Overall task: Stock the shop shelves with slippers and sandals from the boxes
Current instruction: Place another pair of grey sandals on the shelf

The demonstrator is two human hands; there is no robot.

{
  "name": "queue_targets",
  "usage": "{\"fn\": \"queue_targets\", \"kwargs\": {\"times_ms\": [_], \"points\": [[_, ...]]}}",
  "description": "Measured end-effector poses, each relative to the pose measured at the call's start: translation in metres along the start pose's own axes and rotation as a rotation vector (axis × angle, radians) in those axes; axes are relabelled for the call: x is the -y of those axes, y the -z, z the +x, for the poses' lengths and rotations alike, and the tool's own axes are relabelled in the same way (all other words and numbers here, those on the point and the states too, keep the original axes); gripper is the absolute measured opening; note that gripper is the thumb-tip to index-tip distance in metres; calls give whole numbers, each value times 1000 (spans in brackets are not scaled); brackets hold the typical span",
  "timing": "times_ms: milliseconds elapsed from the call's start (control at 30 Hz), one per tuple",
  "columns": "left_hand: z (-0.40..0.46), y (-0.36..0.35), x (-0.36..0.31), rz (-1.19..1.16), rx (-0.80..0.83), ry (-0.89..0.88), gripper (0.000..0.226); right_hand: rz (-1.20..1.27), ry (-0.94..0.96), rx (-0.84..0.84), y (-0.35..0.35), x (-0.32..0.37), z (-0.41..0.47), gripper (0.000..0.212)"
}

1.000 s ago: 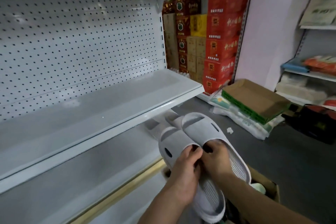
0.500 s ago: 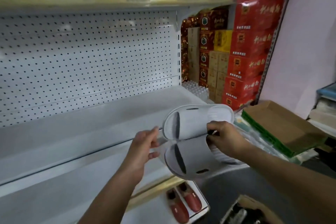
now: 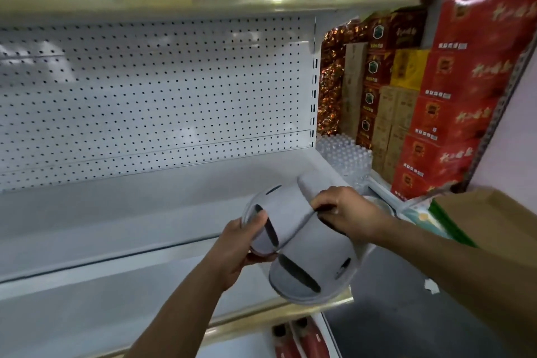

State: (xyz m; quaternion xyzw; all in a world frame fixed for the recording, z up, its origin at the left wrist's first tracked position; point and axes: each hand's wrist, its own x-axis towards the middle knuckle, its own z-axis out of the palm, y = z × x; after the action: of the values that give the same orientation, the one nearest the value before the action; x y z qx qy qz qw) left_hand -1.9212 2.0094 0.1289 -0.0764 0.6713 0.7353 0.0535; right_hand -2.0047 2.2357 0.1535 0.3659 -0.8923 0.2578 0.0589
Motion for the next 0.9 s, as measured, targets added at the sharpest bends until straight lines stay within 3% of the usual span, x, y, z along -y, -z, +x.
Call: {"fn": "queue_targets", "kwargs": {"times_ms": [233, 367, 500, 667, 800, 900], "points": [[53, 5, -4, -224, -77, -9, 55, -244, 122, -73, 19, -20, 66, 11], [88, 5, -5, -317, -120, 3, 61, -300, -8, 24, 19, -38, 105, 15], [112, 2, -1, -386, -153, 82, 69, -210, -80, 83, 0, -59, 129, 9], [139, 9, 4, -468, -191, 153, 56, 86, -242, 140, -22, -81, 142, 34], [146, 27, 2, -198, -176, 176, 39, 163, -358, 63, -25, -85, 136, 32], [150, 44, 0, 28, -215, 167, 35, 80, -279, 49, -27, -85, 124, 39]]}}
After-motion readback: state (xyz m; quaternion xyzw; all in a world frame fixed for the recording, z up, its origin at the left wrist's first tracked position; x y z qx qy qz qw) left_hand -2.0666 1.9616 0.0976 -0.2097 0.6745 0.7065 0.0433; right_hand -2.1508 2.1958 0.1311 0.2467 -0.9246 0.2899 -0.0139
